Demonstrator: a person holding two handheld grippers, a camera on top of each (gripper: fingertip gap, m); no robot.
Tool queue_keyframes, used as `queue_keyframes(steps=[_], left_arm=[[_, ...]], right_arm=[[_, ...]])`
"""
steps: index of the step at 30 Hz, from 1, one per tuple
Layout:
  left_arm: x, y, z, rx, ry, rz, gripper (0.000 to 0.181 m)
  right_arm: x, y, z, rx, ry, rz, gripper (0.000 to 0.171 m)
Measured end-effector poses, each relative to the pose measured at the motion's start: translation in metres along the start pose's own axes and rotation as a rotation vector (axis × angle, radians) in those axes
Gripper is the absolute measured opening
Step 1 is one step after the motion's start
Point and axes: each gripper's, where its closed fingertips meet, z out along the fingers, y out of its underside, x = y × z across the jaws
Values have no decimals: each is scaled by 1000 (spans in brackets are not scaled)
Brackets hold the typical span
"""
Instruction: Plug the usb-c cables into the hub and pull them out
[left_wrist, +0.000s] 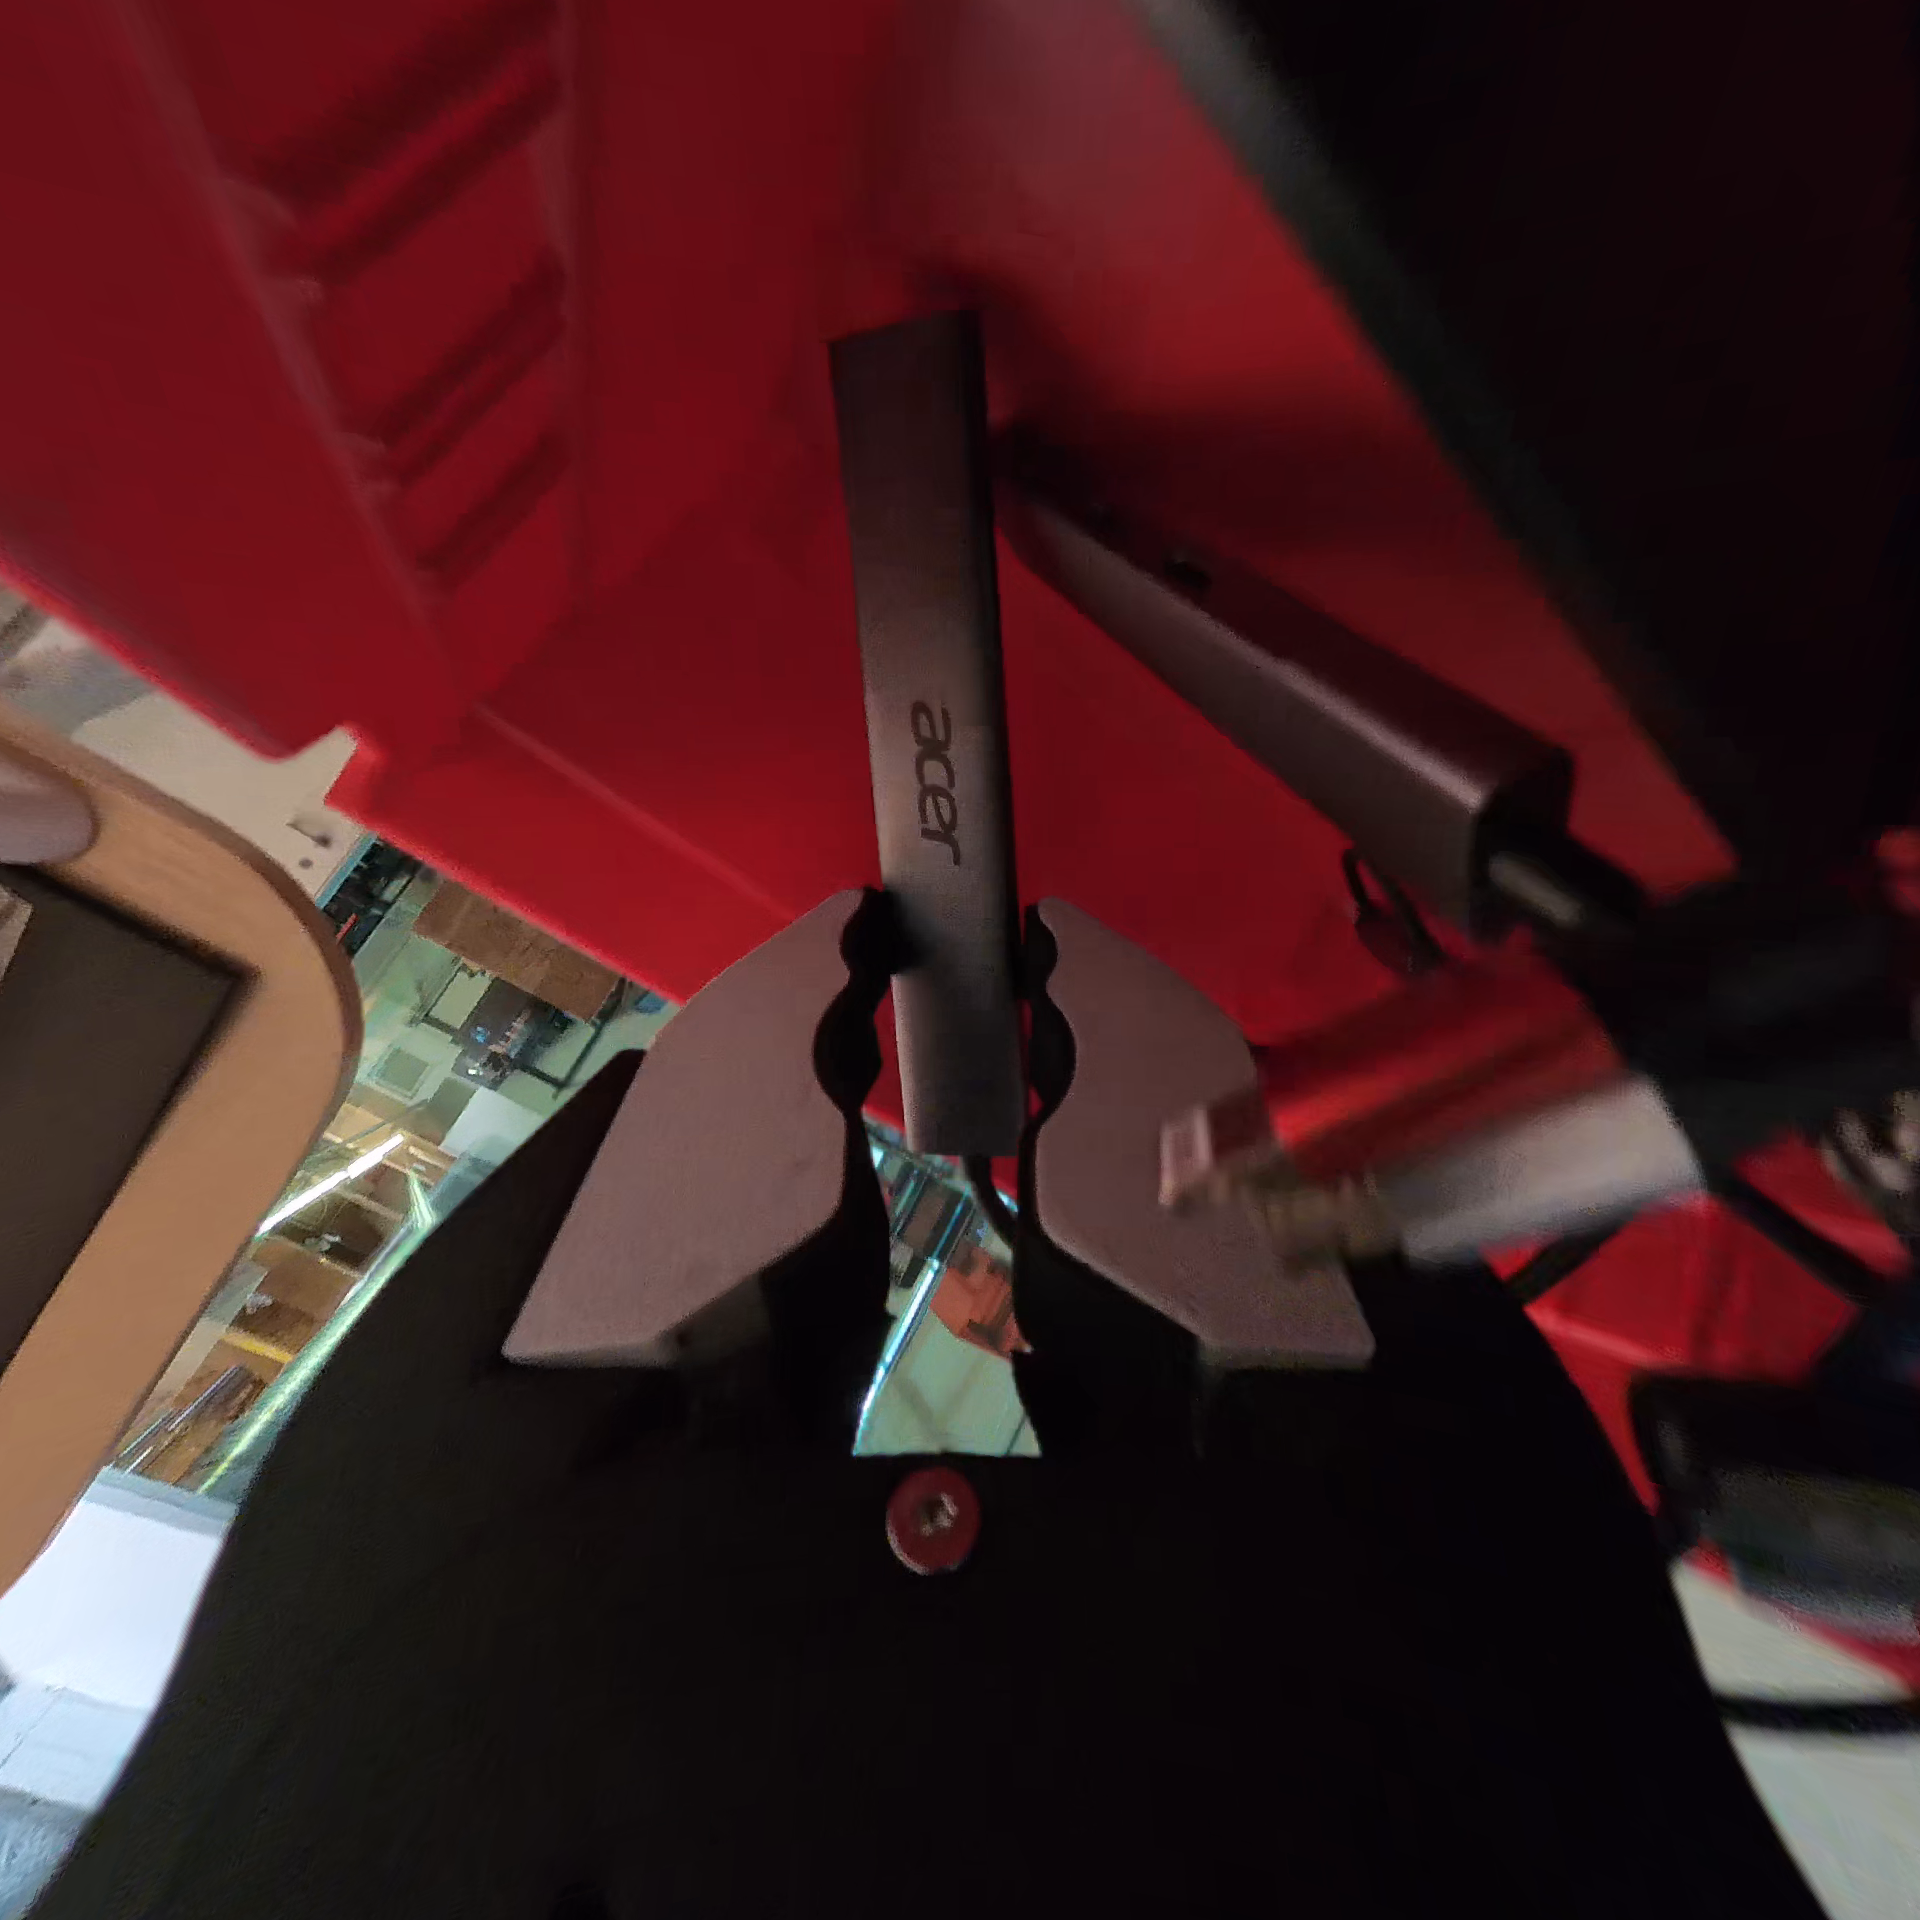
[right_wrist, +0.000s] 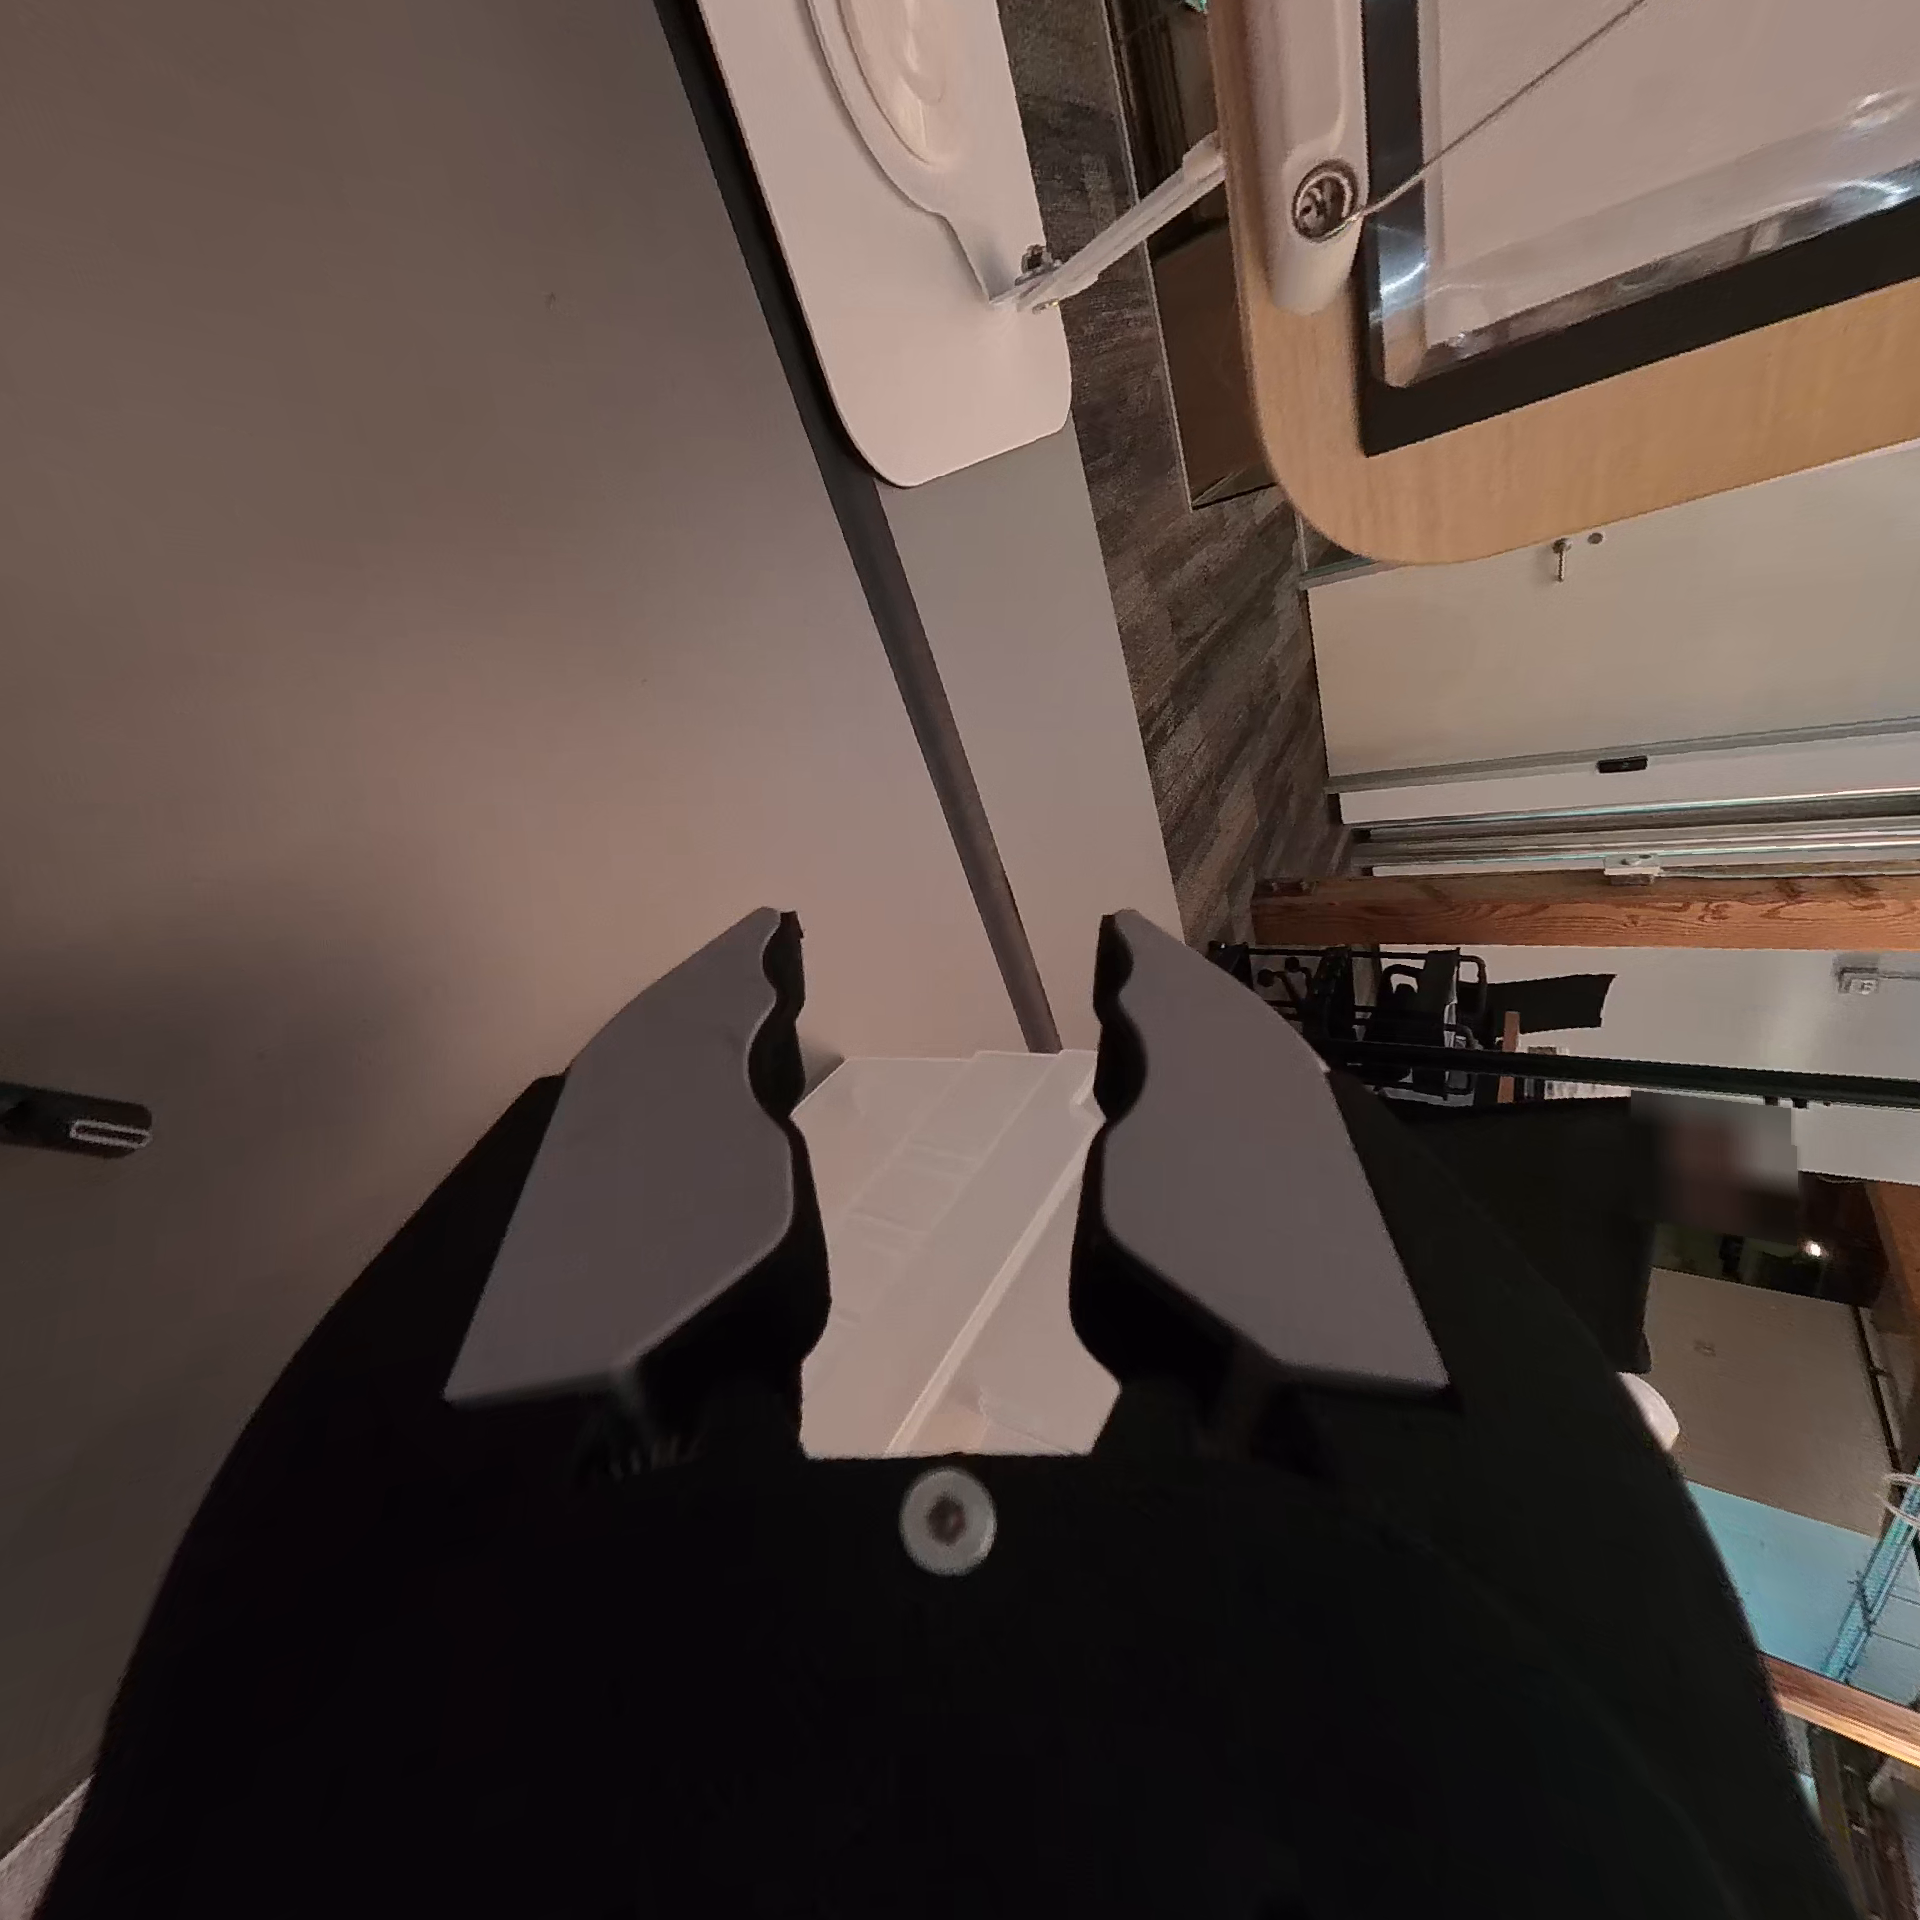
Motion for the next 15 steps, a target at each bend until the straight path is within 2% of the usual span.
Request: queue_keyframes(steps=[6,9,11,15], left_arm=[[-16,31,-39,-126,-29,-5,23],[-41,47,-68,-215,-131,-21,23],[-55,54,-90,-249,-175,-99,23],[-96,56,-138,-291,-318,-194,23]], right_arm=[[5,-11,-10,34,19,1,55],[11,-14,-18,49,37,9,55],[15,-18,-23,67,45,16,55],[23,-22,-33,87,67,21,55]])
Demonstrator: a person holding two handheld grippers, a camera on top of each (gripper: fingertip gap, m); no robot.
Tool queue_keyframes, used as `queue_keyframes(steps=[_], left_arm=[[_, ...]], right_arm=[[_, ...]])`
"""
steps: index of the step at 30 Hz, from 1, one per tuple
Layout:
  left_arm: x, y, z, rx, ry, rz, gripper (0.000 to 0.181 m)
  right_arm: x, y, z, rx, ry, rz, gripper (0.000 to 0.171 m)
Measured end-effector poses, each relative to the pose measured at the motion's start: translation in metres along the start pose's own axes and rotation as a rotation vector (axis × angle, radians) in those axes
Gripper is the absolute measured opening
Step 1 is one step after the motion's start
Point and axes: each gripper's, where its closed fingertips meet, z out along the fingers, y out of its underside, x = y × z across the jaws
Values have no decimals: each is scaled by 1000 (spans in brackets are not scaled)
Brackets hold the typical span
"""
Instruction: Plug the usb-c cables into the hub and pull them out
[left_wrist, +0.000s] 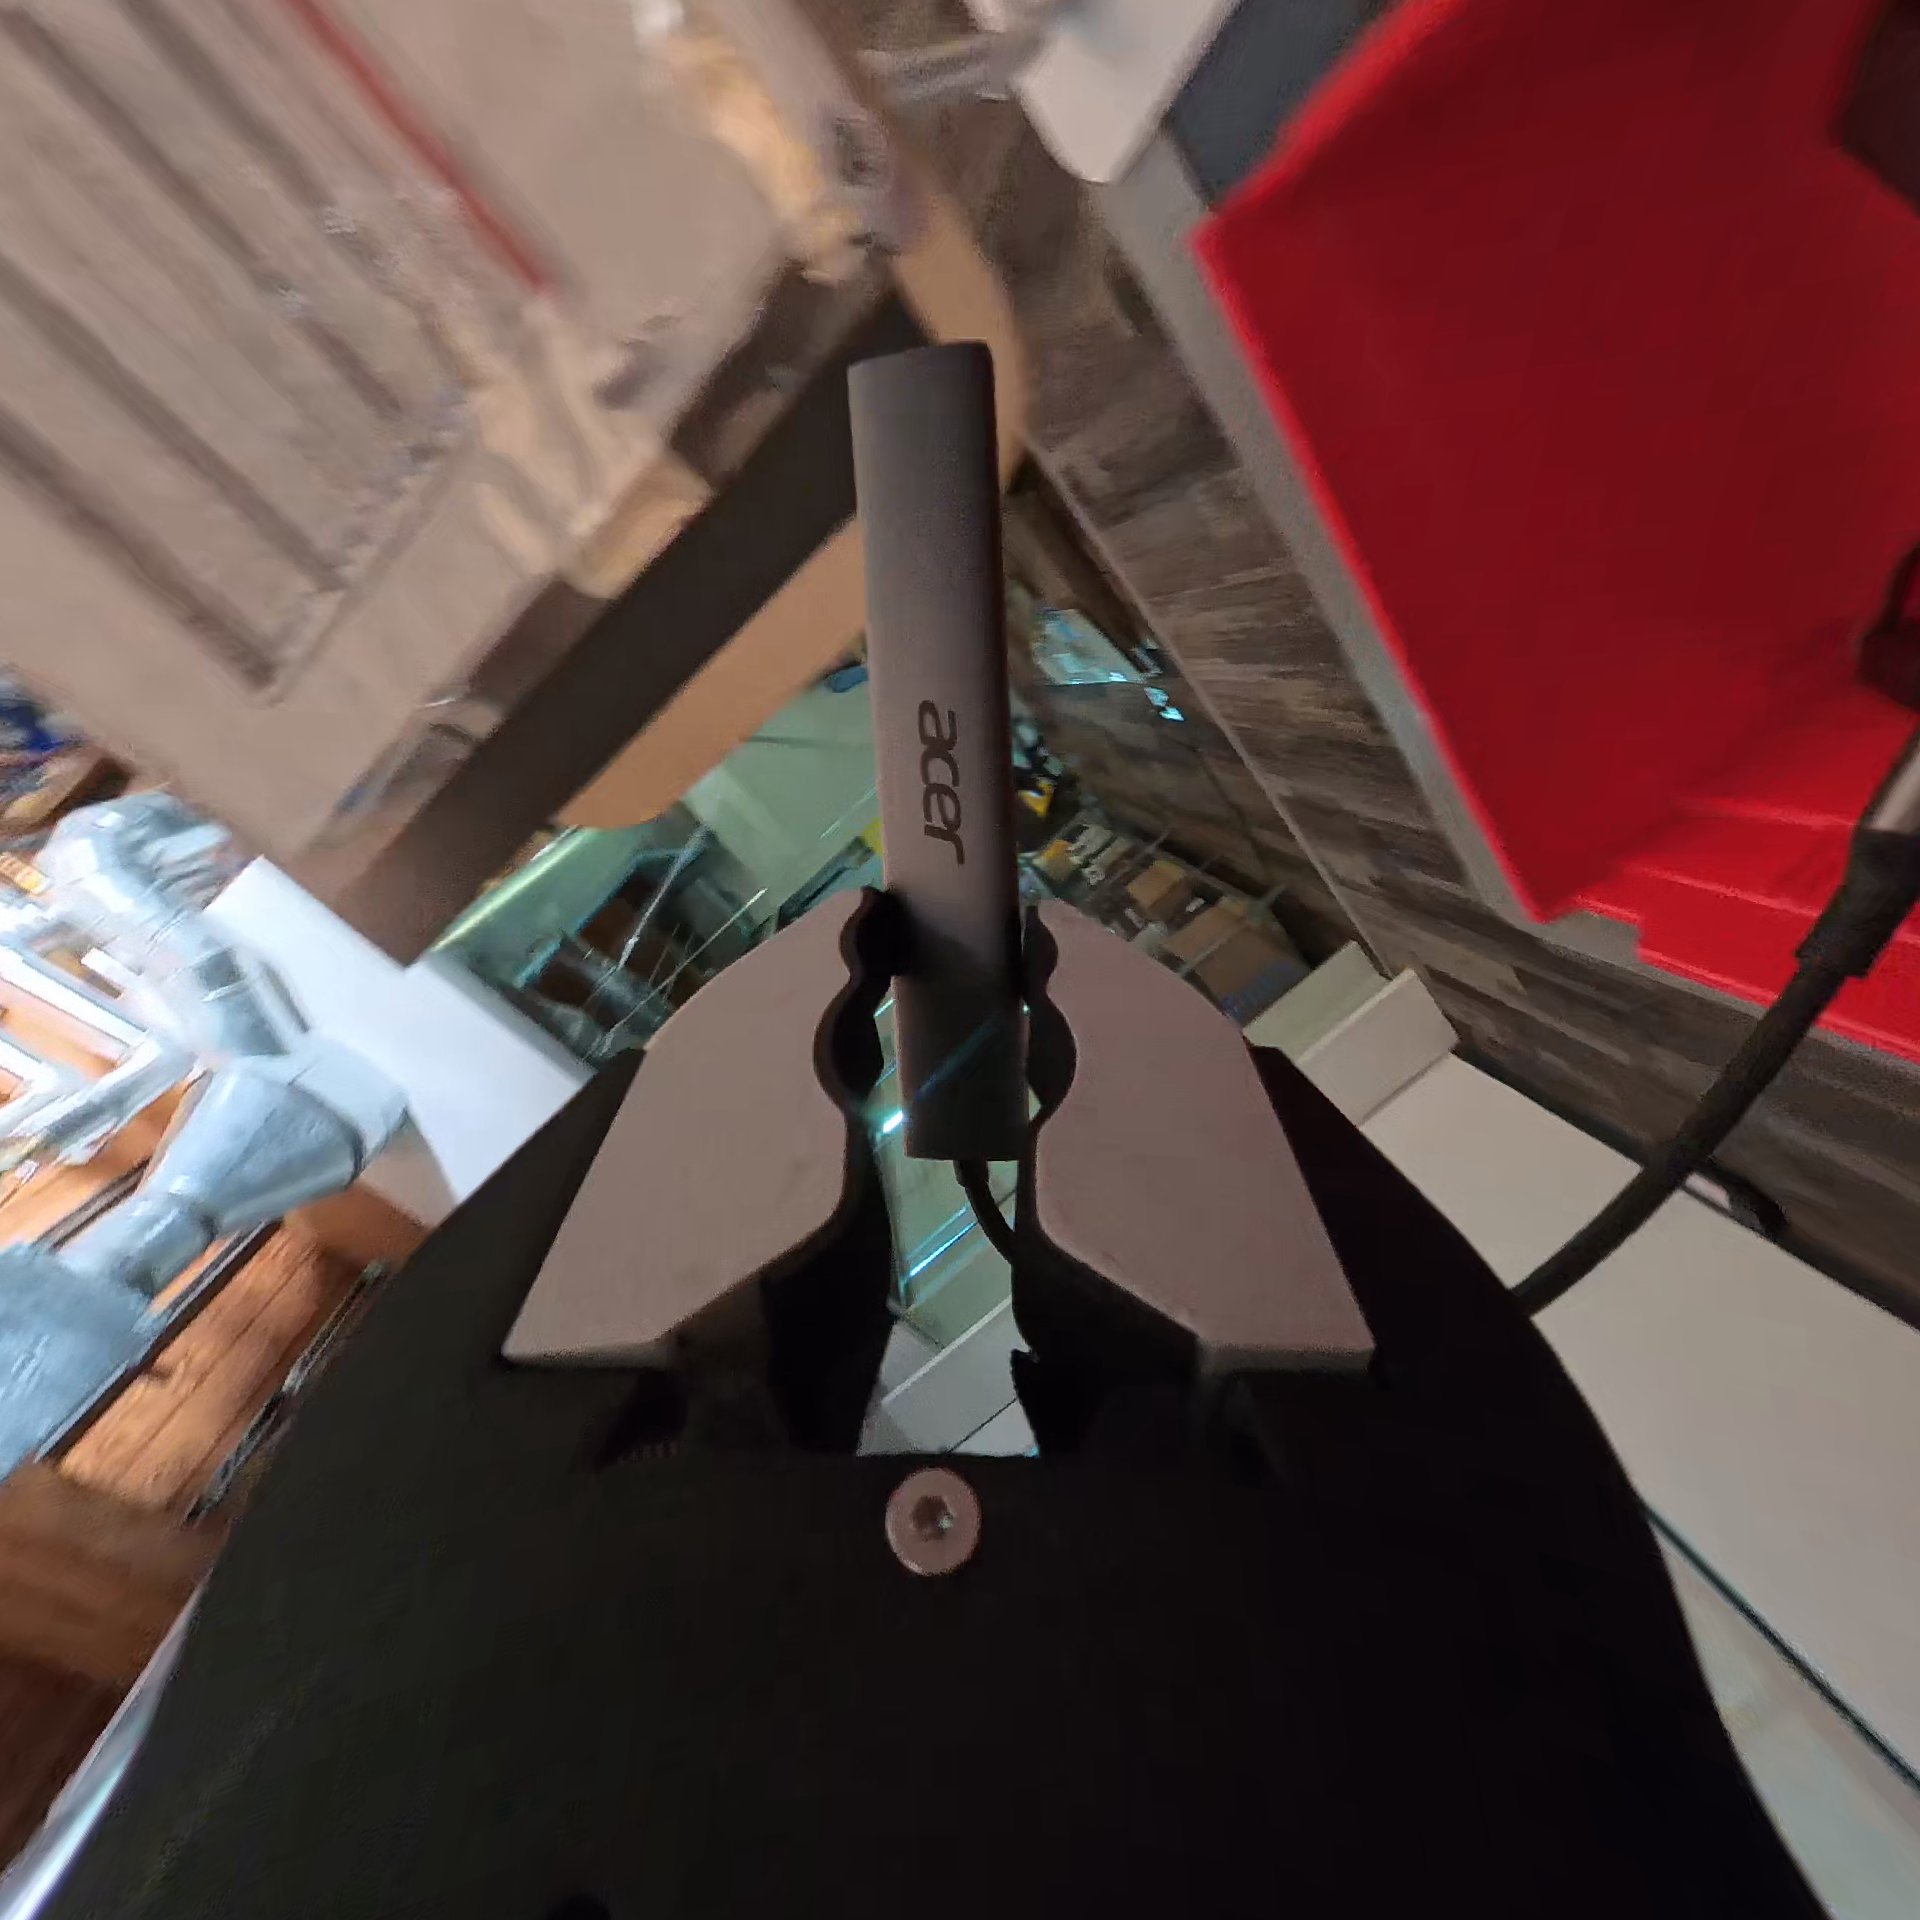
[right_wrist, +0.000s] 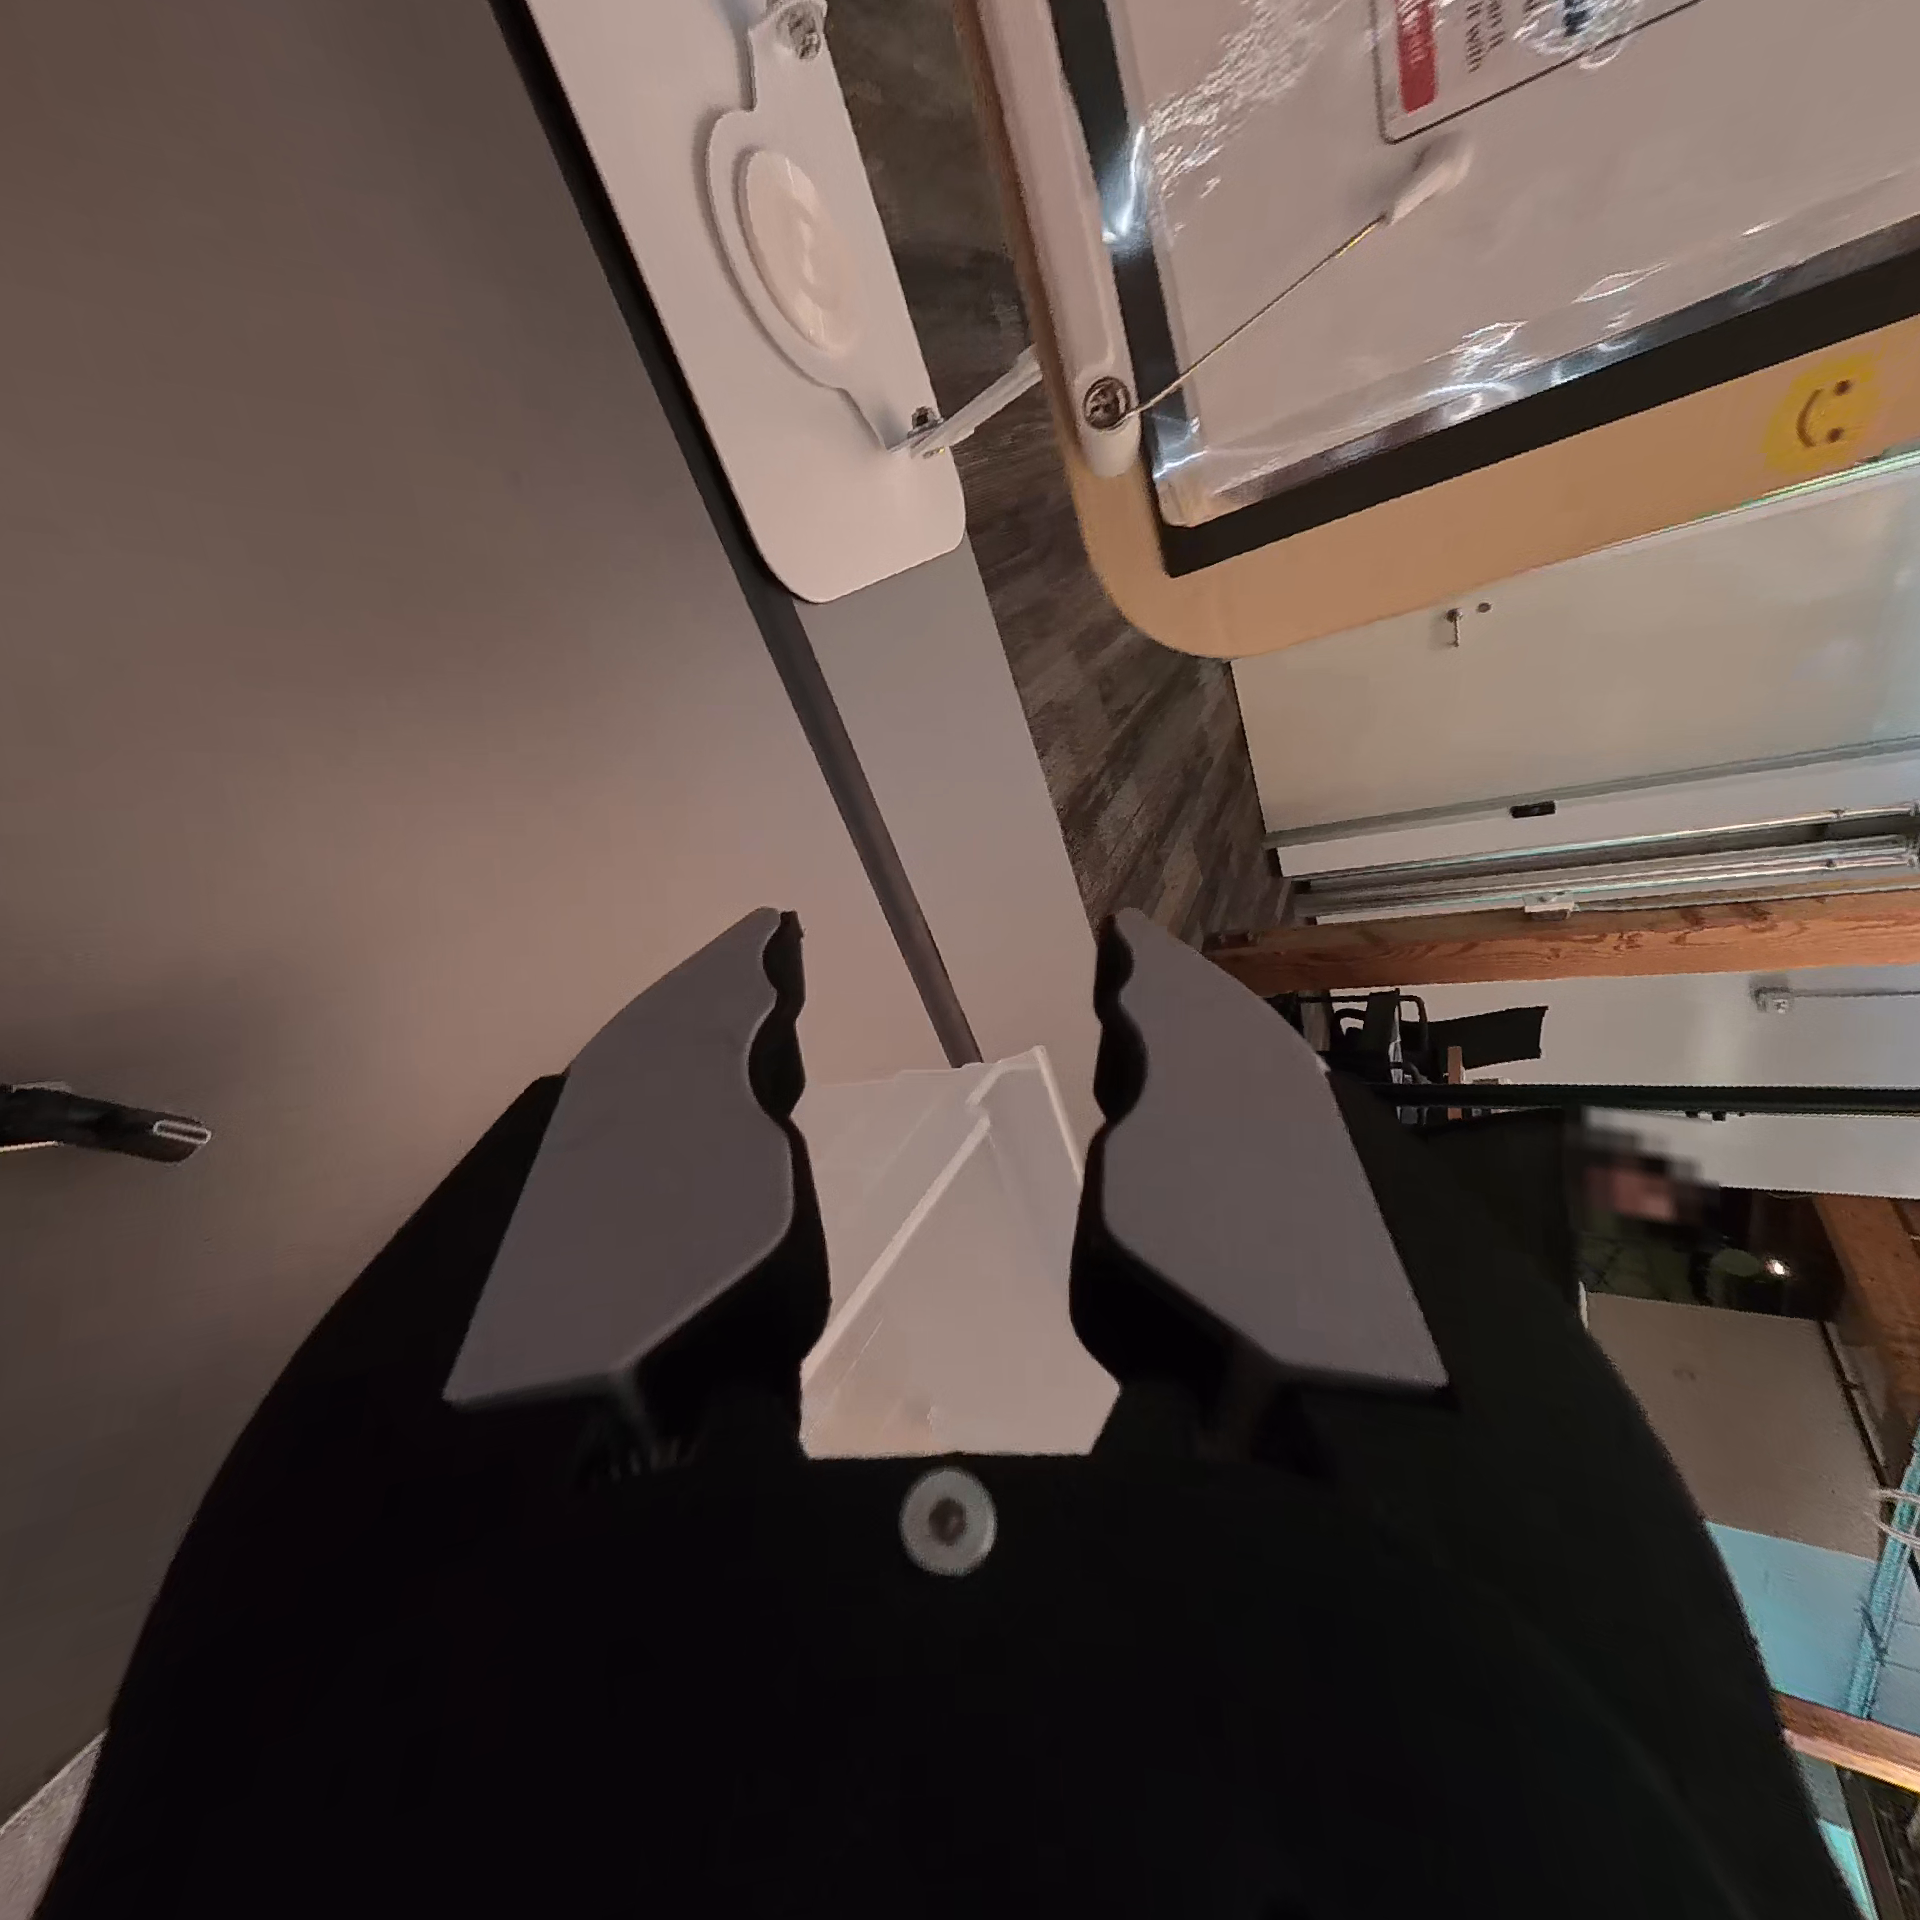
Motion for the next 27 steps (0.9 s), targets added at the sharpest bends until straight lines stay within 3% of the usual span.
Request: queue_keyframes(steps=[6,9,13,16,18,22,27], left_arm=[[-106,-12,-58,4,-240,-250,23],[-134,-37,-79,86,-224,-619,23],[-132,-106,-103,326,-155,-1131,23],[-111,-173,-117,553,-10,-1515,23],[-95,-220,-115,677,186,-1673,23],[-56,-279,-86,717,574,-1749,23],[-12,-308,-67,757,958,-1910,23]], right_arm=[[10,-12,-13,52,23,29,55],[16,-20,-22,107,14,88,55],[27,-43,-46,318,-96,337,55],[30,-65,-73,512,-261,528,55],[32,-70,-84,575,-318,584,56],[36,-62,-83,545,-295,584,56],[23,-58,-69,448,-336,585,55]])
